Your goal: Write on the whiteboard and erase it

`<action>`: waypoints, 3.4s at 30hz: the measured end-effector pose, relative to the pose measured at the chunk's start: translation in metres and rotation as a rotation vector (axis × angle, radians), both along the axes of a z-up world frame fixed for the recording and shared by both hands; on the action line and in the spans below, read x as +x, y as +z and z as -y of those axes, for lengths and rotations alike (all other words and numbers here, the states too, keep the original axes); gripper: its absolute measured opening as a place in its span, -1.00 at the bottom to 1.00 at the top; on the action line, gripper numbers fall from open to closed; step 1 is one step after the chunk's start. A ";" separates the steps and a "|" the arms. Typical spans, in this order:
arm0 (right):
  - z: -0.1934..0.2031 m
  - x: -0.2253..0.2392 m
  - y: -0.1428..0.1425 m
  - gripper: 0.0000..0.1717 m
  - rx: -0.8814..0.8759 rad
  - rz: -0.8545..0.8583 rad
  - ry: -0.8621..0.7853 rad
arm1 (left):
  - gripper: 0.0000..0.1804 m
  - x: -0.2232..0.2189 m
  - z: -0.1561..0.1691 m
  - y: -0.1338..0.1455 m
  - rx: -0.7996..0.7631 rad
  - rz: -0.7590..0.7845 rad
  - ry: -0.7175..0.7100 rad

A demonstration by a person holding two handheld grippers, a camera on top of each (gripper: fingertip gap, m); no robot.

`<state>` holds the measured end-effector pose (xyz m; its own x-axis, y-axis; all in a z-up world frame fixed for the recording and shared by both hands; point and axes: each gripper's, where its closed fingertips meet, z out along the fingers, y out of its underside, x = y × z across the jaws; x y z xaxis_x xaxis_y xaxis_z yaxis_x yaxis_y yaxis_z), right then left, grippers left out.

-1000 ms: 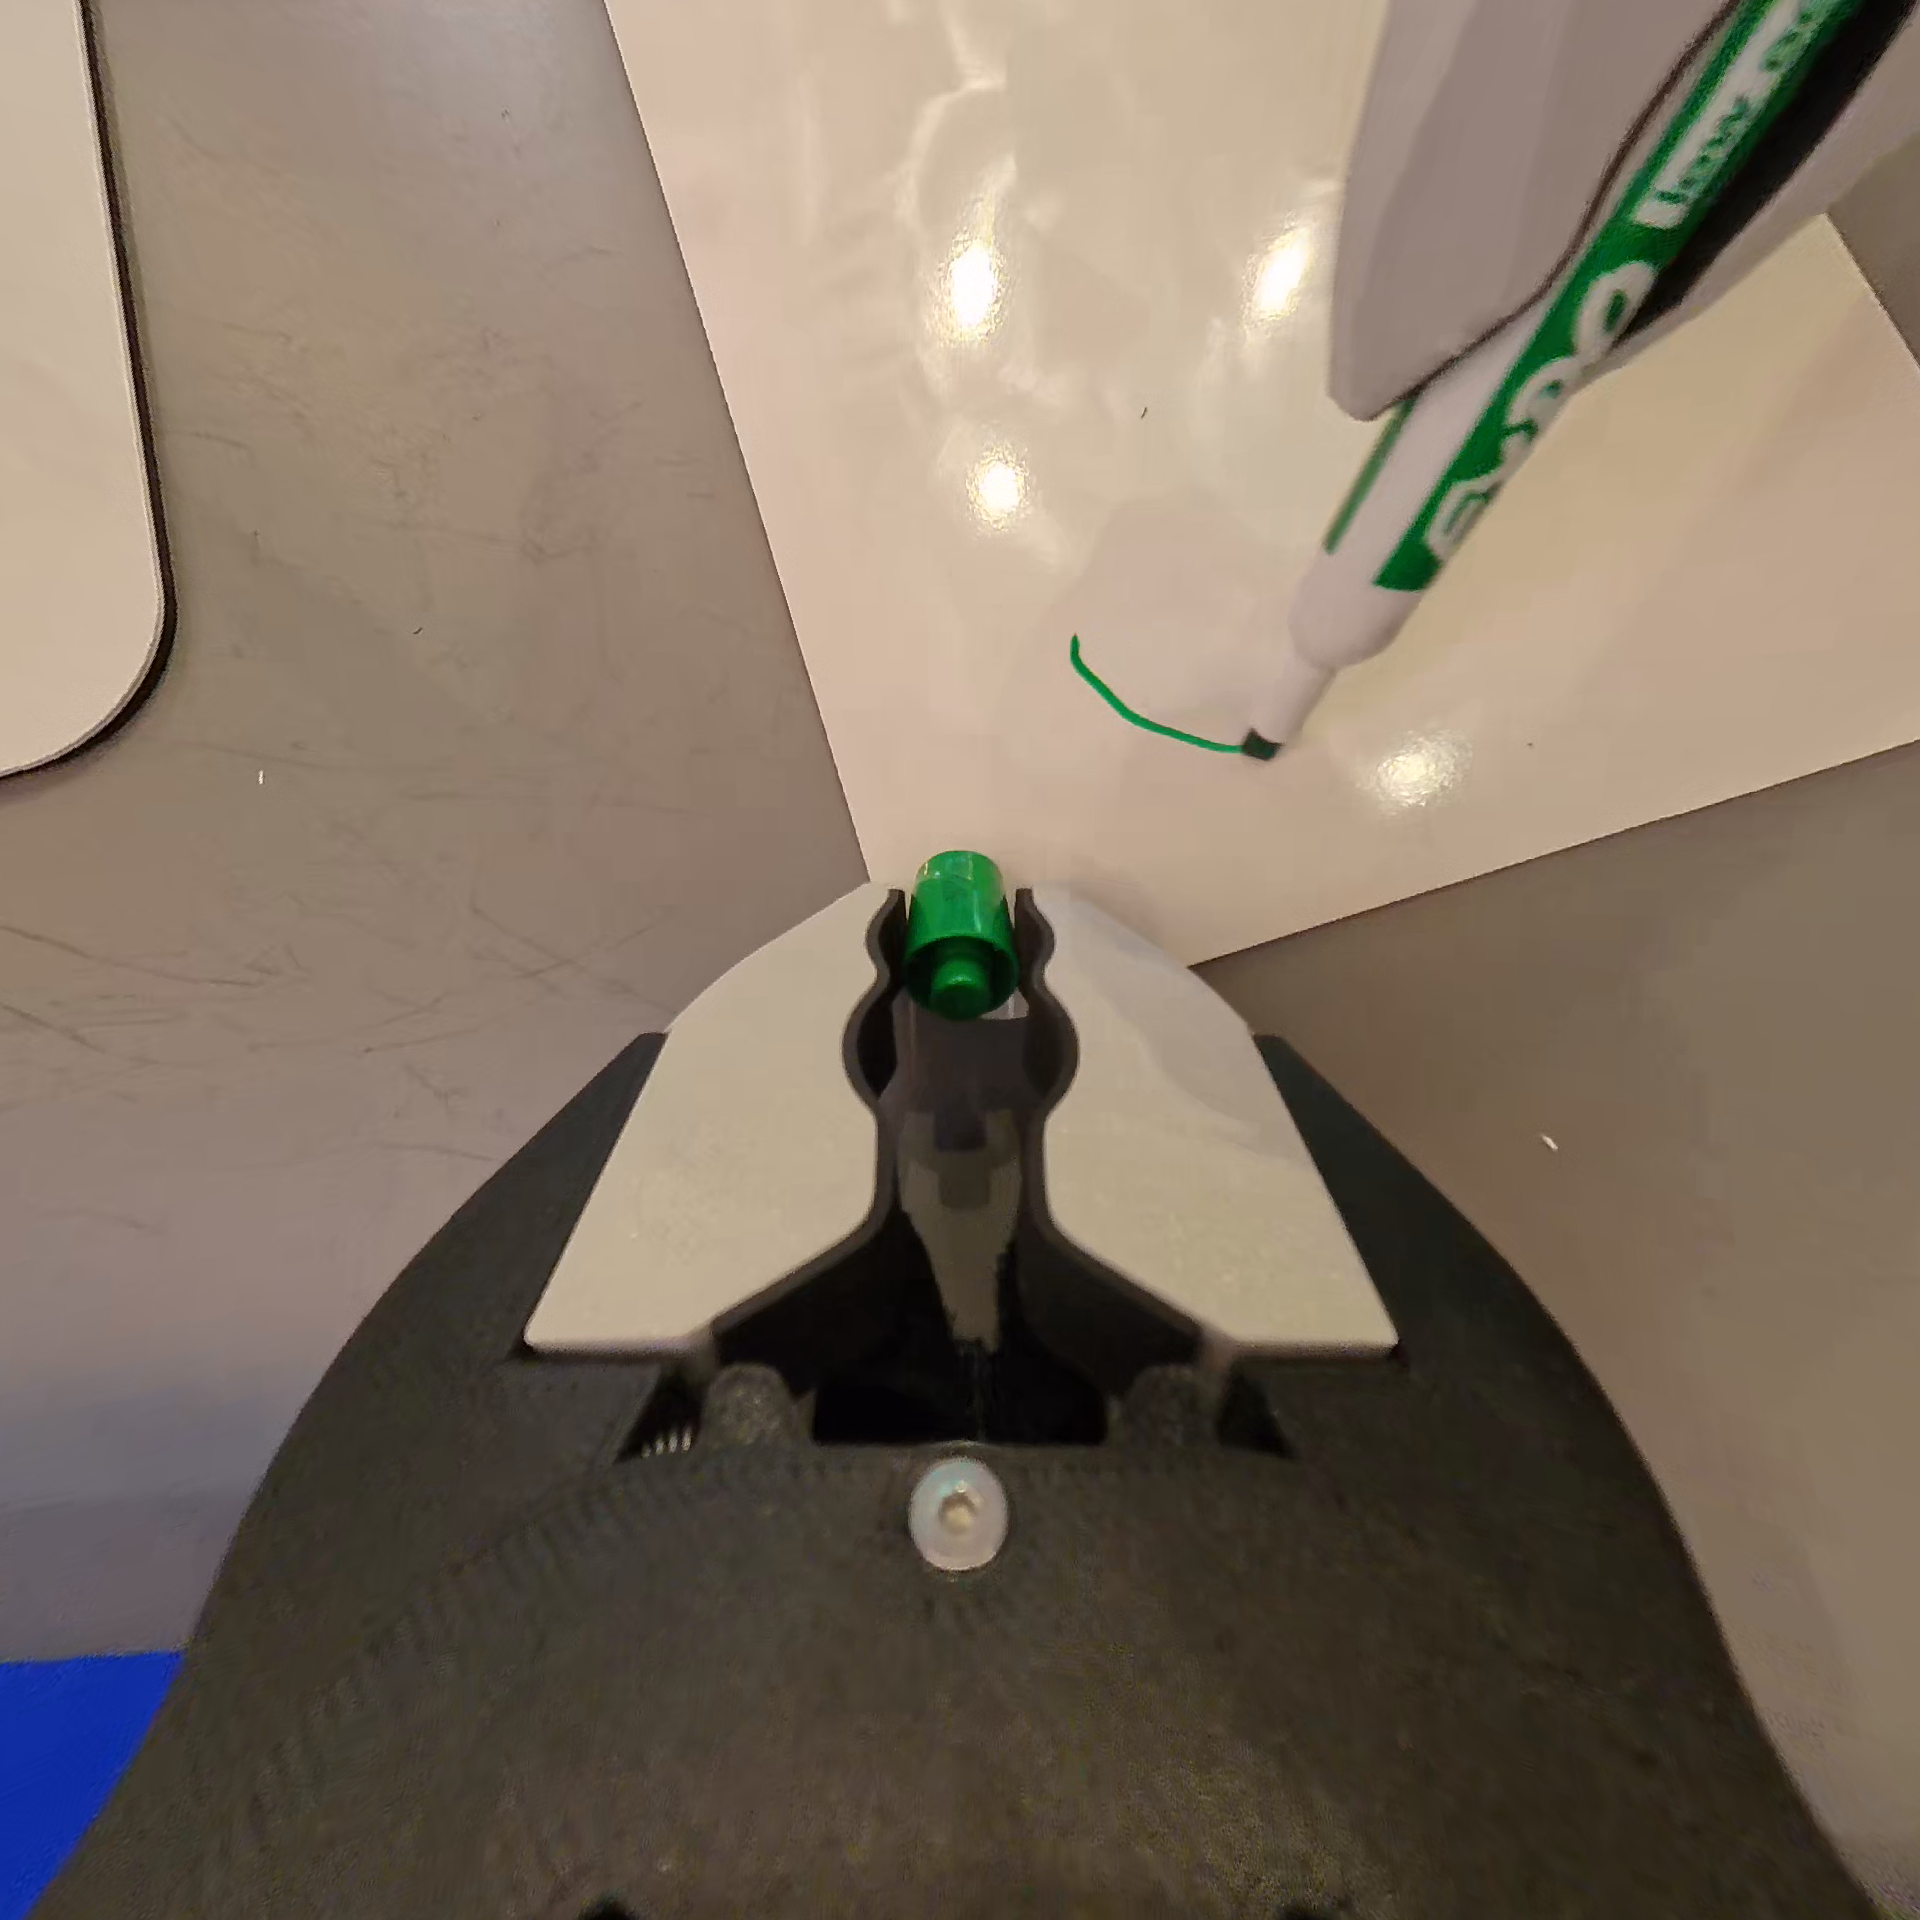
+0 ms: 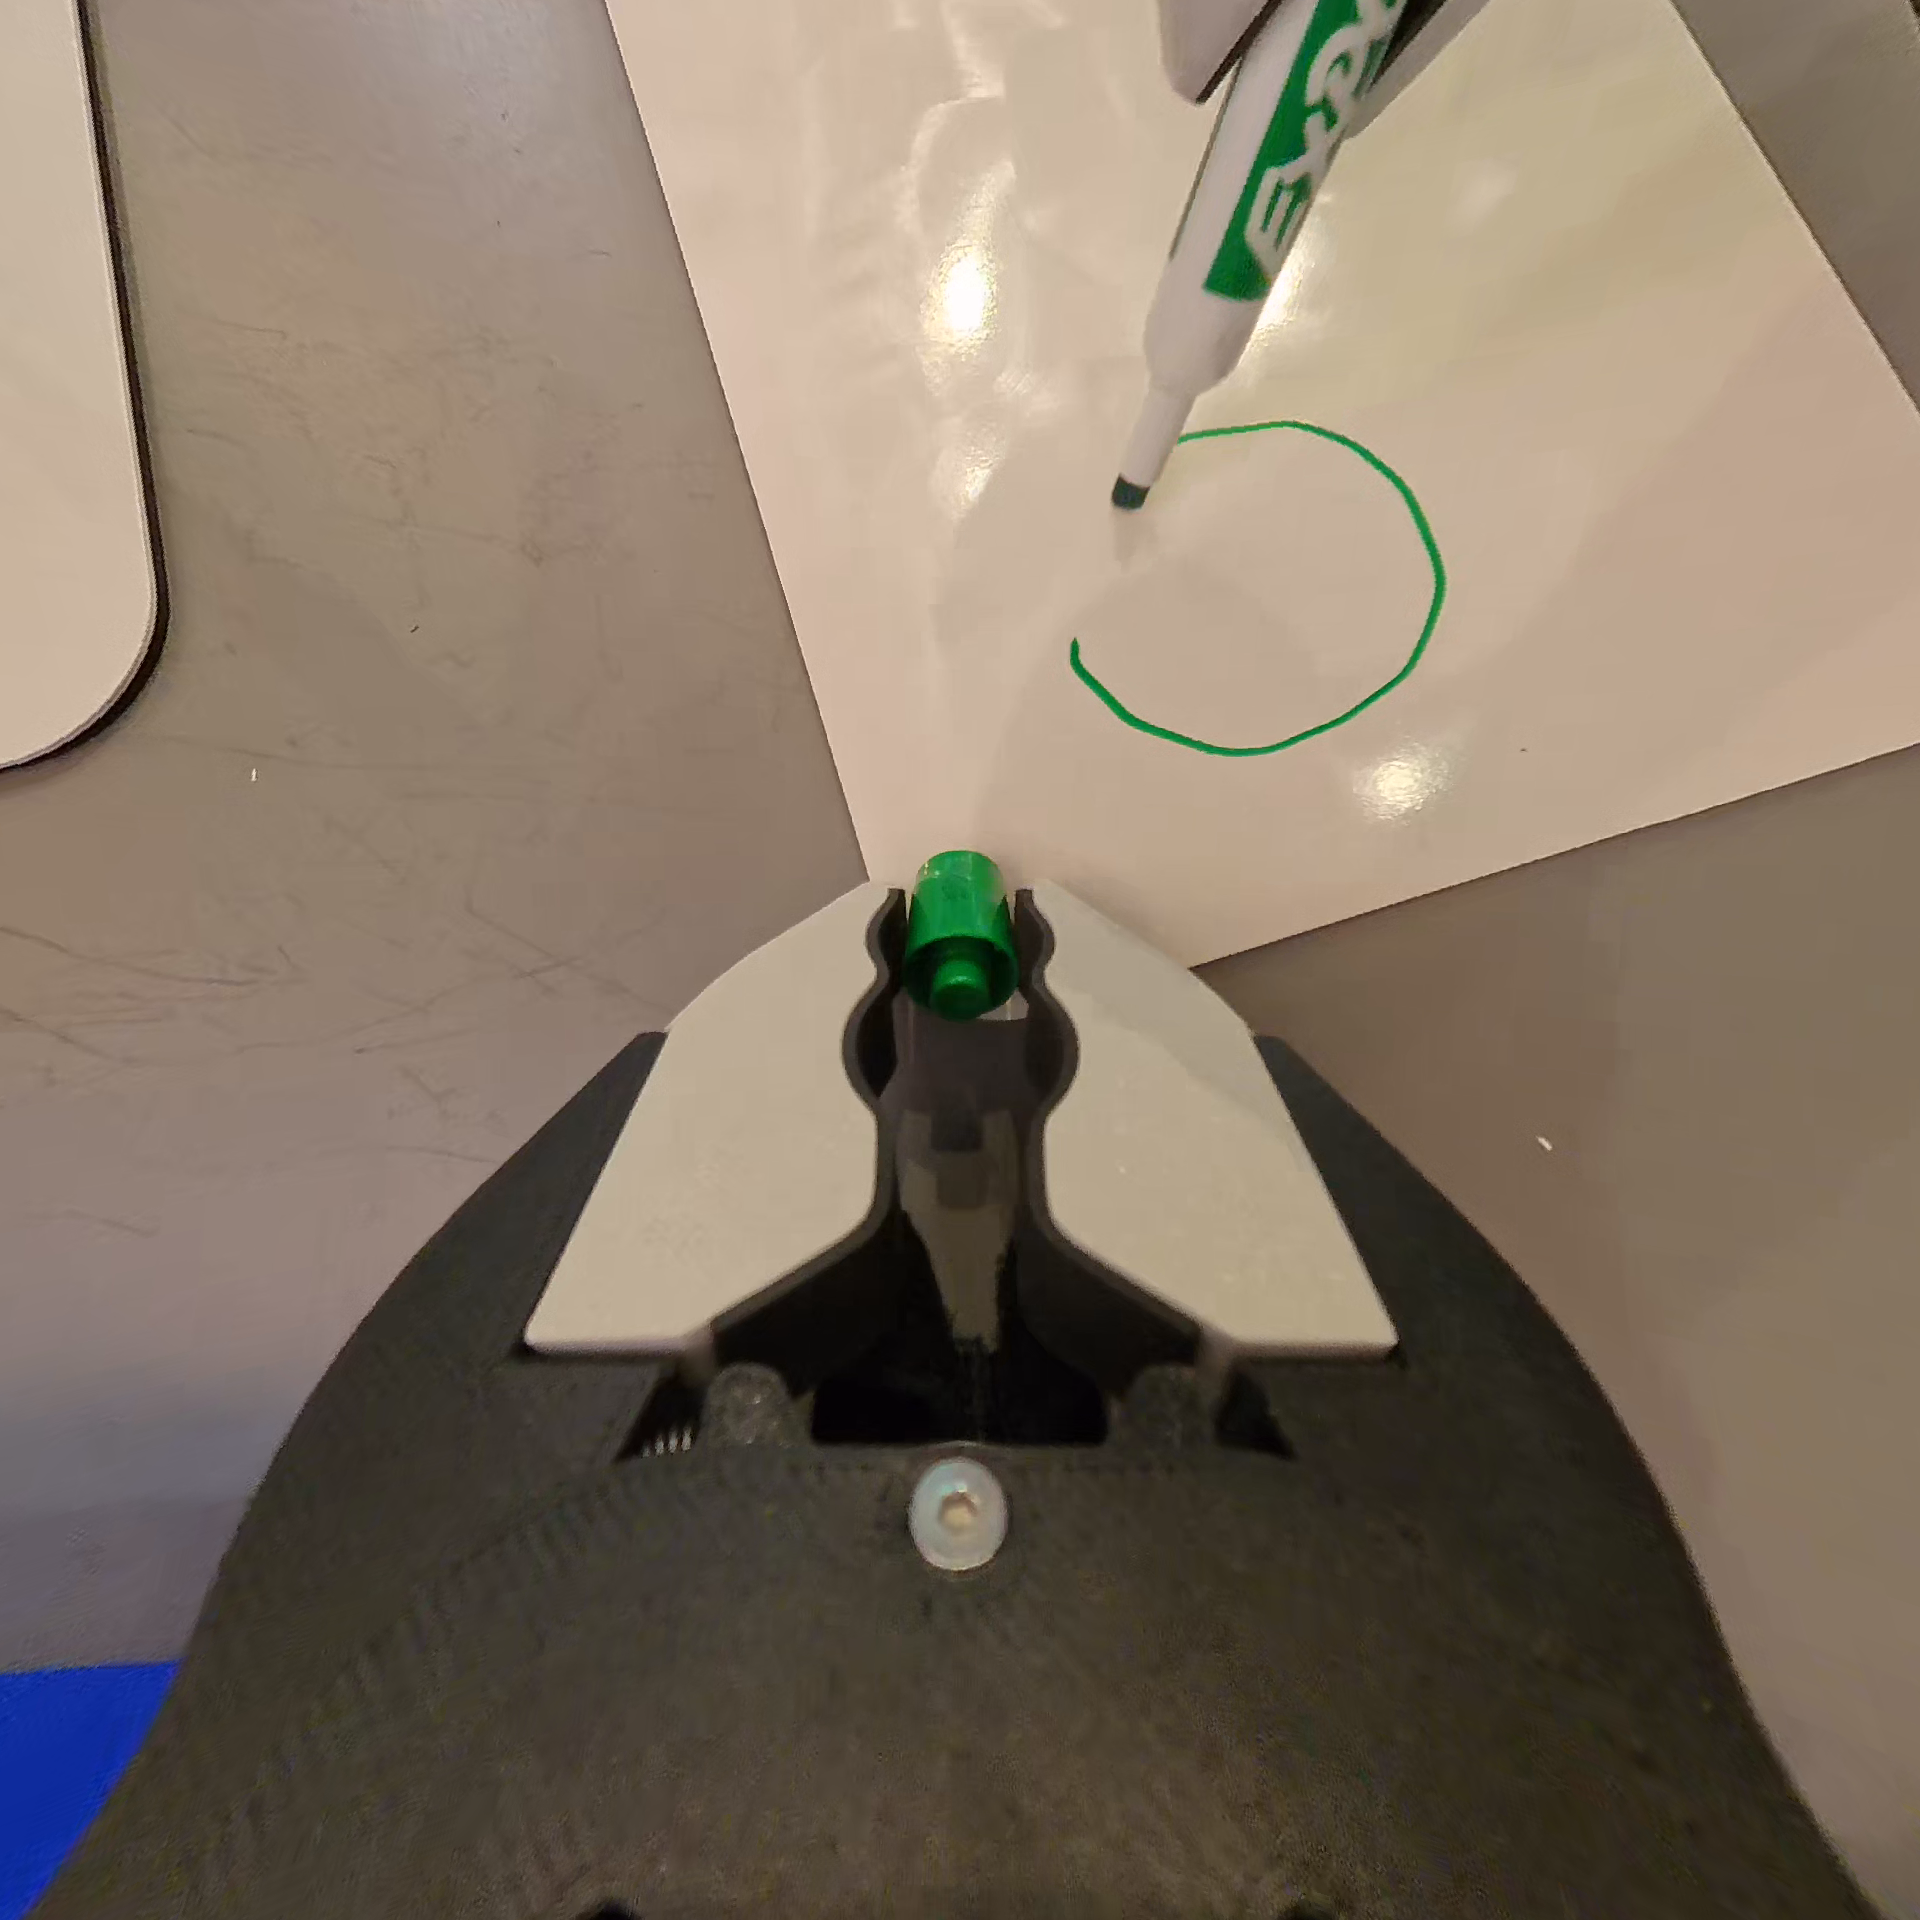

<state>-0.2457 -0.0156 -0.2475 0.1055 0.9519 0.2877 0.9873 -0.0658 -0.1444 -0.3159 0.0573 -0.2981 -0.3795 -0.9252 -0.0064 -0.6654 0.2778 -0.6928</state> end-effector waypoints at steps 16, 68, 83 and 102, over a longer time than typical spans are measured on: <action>-0.026 -0.024 0.008 -0.76 0.025 -0.045 0.043 | -0.78 0.000 0.000 0.000 -0.004 0.000 -0.001; 0.054 0.053 0.001 -0.76 -0.043 0.028 -0.119 | -0.78 0.000 0.001 0.000 -0.012 -0.001 -0.004; 0.034 0.069 0.001 -0.77 -0.019 0.030 -0.139 | -0.78 -0.001 0.001 0.001 -0.015 -0.002 -0.005; -0.013 0.066 0.000 -0.76 0.009 0.024 -0.120 | -0.78 -0.001 0.002 0.001 -0.021 -0.003 -0.007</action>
<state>-0.1792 -0.0026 -0.2476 0.2113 0.9301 0.3003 0.9757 -0.1824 -0.1216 -0.3168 0.0555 -0.2976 -0.3860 -0.9224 0.0136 -0.6655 0.2682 -0.6965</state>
